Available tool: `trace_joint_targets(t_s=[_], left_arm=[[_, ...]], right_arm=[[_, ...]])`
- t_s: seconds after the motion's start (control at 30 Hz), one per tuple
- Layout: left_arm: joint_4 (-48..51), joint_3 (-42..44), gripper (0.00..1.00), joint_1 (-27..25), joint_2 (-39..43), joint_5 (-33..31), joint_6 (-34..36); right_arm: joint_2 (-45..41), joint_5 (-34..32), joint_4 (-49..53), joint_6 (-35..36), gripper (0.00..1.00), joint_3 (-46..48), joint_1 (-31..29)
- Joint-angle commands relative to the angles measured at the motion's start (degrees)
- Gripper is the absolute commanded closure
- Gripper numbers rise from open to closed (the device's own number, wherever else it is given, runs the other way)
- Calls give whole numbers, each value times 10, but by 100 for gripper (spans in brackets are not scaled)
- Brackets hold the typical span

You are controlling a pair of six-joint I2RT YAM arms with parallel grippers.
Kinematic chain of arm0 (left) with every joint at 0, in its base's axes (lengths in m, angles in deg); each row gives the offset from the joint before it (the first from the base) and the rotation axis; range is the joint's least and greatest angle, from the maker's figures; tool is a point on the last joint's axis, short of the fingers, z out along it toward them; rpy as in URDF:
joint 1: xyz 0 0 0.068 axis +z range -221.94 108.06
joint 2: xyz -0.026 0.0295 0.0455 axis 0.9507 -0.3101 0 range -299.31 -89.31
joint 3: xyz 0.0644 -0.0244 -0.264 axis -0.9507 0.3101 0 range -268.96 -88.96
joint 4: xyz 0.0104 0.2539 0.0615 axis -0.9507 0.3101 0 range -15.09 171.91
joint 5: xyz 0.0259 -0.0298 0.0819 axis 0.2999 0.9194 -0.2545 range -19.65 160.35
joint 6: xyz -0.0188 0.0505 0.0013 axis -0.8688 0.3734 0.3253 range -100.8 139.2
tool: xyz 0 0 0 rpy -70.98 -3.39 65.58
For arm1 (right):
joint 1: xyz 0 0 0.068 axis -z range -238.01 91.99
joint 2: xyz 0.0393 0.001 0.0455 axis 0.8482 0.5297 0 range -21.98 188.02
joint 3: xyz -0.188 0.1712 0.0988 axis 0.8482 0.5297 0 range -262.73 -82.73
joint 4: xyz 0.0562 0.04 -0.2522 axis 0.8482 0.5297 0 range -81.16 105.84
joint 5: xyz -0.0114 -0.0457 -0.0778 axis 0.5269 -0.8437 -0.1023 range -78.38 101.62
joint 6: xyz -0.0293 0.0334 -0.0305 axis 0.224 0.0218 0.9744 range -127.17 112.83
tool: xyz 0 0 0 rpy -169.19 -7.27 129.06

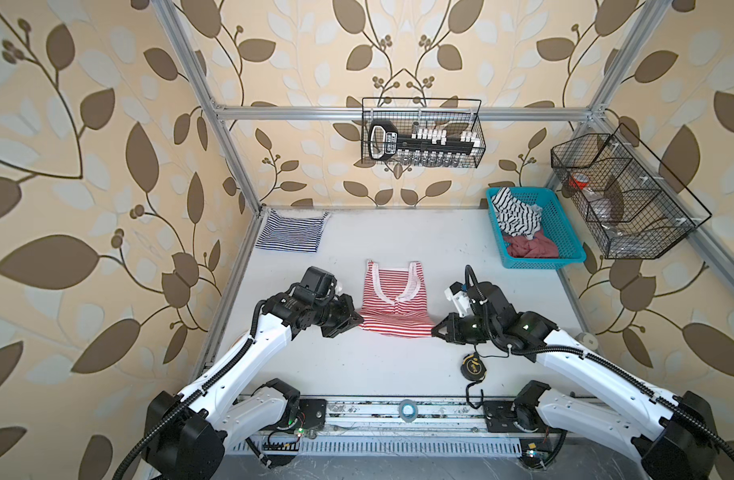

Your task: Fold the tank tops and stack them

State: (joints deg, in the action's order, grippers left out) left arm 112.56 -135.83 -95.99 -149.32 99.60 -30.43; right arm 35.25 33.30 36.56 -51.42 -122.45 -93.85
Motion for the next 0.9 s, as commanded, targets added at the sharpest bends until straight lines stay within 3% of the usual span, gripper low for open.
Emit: trace_joint_targets(t_s=[0.0, 0.27, 0.87], left_arm=[[8, -31, 100, -1, -25, -20, 15], [-1, -91, 100, 5, -110, -12, 43], [-20, -198, 100, 71, -265, 37, 85]], right_arm=[[21, 10, 28, 31, 100, -28, 24], [97, 50, 28, 75, 100, -85, 71], [255, 115, -3, 117, 100, -192, 153]])
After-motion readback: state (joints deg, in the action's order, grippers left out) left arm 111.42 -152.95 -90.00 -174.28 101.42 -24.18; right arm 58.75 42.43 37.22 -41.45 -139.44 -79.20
